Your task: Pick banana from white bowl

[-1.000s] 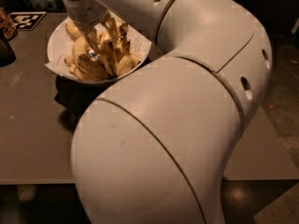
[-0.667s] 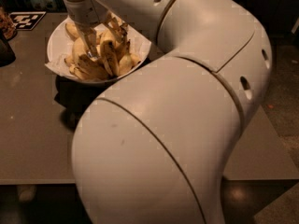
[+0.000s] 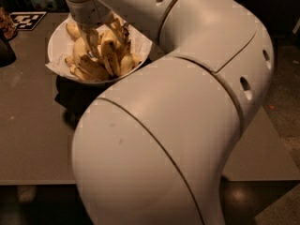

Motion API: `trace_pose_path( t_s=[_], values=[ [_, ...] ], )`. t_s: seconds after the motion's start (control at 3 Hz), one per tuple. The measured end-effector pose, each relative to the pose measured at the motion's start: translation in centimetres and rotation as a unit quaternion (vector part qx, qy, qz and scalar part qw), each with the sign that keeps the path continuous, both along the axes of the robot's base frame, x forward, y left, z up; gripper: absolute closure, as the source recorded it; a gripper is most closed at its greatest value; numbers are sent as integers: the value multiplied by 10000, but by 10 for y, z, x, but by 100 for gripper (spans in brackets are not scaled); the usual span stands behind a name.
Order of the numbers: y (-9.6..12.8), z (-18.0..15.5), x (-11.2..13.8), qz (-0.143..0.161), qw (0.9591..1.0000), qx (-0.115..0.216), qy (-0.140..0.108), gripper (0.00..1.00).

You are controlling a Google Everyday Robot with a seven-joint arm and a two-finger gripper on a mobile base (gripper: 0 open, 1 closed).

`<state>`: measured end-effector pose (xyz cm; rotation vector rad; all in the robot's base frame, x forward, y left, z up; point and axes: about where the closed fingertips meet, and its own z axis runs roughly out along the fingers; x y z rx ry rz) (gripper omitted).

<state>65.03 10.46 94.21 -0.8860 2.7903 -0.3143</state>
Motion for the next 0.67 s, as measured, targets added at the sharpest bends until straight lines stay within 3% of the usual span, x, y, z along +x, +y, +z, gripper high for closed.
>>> trace_pose_path(
  t_s=[0.33,0.67],
  values=[
    [0,-4,0,0,10000,0,0,48],
    [0,-4,0,1,10000,2,-2,67]
  ],
)
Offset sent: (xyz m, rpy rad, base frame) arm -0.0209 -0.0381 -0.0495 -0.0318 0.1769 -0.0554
